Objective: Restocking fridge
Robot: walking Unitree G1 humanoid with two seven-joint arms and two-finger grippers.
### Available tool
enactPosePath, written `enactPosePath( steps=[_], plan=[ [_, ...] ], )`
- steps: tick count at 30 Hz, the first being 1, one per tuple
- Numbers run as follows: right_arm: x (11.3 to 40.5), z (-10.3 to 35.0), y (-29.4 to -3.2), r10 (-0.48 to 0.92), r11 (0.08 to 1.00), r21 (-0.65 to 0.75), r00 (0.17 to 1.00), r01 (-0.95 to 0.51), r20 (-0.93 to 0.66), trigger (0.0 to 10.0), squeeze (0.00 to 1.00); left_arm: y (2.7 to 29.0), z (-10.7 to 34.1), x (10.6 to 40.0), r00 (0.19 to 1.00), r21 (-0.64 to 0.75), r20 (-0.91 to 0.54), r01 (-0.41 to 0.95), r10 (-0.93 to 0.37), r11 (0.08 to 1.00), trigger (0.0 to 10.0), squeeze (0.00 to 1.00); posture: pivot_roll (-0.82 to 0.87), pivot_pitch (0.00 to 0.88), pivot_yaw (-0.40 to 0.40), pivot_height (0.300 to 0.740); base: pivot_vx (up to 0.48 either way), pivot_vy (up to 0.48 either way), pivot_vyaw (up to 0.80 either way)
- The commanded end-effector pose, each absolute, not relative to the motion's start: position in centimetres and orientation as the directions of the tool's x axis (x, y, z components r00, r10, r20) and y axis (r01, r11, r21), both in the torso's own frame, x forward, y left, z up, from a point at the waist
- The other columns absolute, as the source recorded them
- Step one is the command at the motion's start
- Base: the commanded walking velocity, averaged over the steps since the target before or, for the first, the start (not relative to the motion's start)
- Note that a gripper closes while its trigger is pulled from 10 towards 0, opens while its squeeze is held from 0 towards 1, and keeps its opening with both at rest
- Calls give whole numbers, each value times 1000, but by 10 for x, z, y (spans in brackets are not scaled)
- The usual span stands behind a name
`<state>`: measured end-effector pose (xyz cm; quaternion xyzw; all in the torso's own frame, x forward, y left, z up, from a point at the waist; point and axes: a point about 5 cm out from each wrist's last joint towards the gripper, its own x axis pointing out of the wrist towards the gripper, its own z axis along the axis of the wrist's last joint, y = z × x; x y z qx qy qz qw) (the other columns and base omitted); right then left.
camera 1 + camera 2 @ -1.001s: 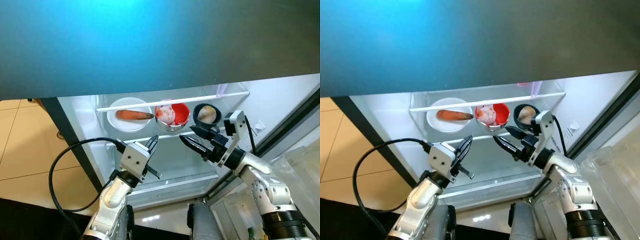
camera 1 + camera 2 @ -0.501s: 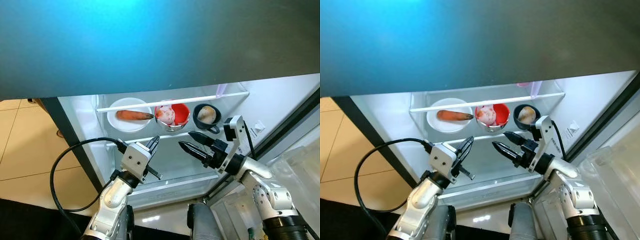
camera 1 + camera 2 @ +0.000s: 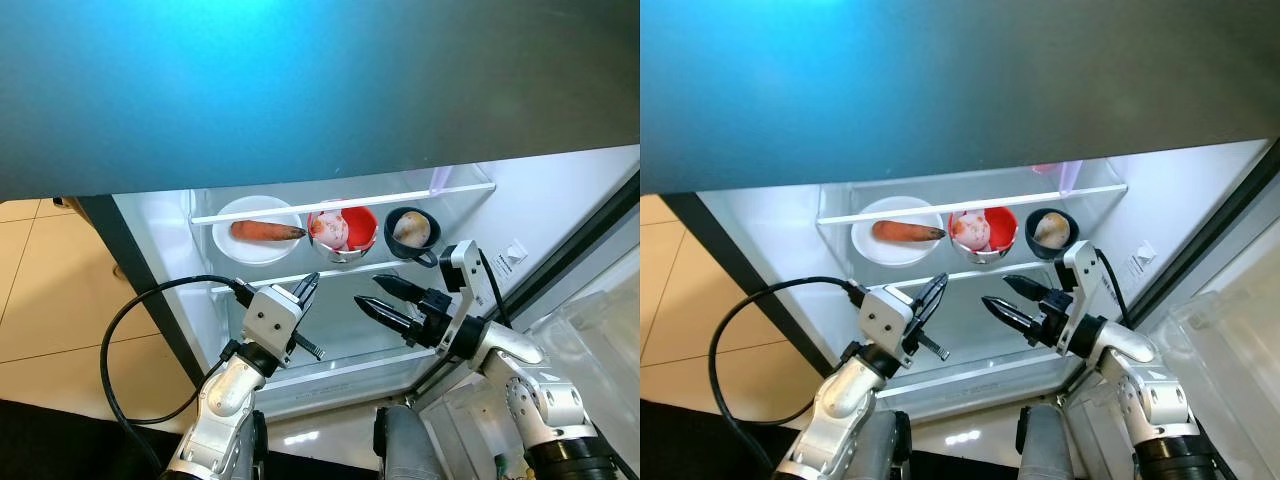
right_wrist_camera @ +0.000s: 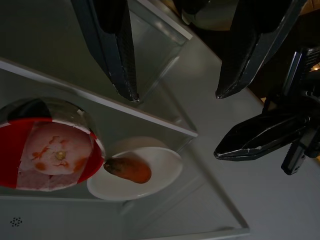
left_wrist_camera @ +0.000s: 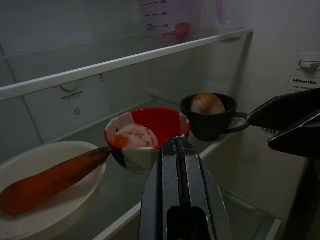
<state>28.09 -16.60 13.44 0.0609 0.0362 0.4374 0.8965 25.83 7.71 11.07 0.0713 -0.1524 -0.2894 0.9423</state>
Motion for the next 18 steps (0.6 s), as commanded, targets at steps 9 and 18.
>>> enactPosePath(
  steps=[9, 18],
  plan=[
    [278, 133, -171, 795, 606, 125, 605, -786, -51, 10000, 0, 81, 101, 255, 796, 214, 198, 535, -573, 817, 10000, 0, -132, 144, -30, 620, 0, 0, 0],
    [273, 121, -163, 820, 571, 104, 557, -815, -133, 10000, 0, 86, 100, 261, 838, 162, 206, 480, -505, 862, 10000, 0, -127, 141, -37, 620, 0, 0, 0]
  ],
)
